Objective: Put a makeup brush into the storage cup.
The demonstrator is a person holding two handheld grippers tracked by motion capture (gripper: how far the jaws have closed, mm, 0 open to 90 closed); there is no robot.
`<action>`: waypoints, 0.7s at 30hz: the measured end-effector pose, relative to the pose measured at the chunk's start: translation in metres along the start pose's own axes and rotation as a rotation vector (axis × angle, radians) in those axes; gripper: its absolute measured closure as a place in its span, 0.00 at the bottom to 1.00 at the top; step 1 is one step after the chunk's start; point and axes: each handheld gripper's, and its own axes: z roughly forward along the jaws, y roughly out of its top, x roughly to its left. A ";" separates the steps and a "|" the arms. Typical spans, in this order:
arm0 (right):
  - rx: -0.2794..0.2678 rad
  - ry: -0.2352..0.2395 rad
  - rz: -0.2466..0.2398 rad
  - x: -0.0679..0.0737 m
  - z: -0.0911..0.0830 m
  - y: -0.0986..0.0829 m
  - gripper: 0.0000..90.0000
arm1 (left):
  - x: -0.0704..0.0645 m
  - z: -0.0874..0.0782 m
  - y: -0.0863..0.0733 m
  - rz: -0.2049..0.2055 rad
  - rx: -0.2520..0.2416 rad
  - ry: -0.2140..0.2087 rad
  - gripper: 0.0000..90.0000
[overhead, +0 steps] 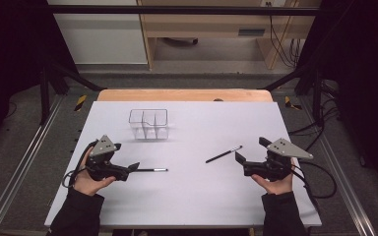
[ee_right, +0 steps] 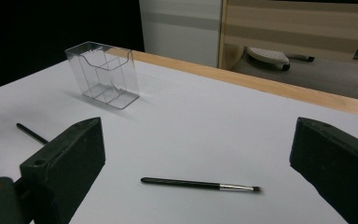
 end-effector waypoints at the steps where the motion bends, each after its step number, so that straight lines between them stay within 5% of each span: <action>1: 0.002 0.000 -0.001 0.000 0.000 0.000 0.04 | 0.000 0.000 0.000 0.000 0.000 0.000 0.05; 21: 0.010 0.001 -0.008 0.002 0.002 -0.002 0.04 | -0.009 0.030 -0.006 0.101 0.187 -0.035 0.07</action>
